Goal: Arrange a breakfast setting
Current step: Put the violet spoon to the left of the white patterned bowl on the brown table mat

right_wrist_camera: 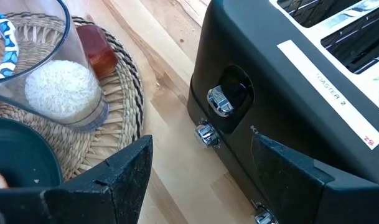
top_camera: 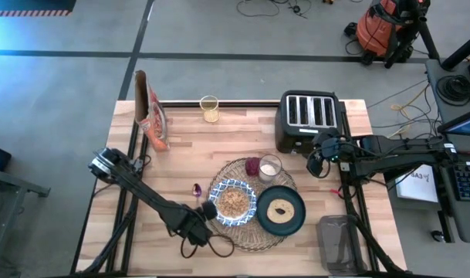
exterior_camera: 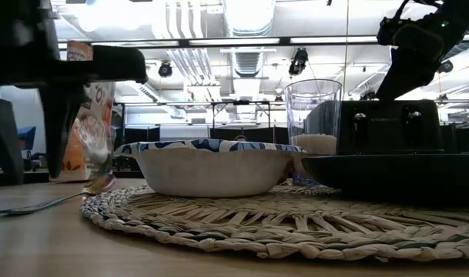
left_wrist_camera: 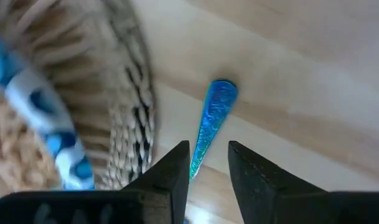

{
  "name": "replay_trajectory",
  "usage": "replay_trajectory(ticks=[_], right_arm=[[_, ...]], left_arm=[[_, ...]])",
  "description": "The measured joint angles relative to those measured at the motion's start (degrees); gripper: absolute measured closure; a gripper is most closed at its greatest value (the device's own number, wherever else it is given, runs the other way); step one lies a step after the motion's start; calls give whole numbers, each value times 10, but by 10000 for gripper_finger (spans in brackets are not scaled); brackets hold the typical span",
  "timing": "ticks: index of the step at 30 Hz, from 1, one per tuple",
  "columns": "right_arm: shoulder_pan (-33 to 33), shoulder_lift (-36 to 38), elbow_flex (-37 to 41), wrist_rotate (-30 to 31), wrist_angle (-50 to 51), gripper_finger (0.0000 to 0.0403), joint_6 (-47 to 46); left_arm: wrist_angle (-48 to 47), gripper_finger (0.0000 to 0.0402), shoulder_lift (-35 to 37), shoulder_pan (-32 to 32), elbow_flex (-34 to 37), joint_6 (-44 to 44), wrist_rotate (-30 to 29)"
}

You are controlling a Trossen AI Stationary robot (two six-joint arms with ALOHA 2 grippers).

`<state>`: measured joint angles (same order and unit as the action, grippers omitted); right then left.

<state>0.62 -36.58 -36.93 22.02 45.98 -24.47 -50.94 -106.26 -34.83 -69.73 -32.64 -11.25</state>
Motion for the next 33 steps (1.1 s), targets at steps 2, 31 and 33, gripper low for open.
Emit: replay_trajectory(ticks=[2,31,33], right_arm=[[0,0,0,0,0,142,0],[0,0,0,0,0,142,0],[0,0,0,0,0,142,0]], left_arm=[[0,305,7,0,0,53,0],[21,315,92,33,93,956,-17],[27,313,93,33,94,990,-19]])
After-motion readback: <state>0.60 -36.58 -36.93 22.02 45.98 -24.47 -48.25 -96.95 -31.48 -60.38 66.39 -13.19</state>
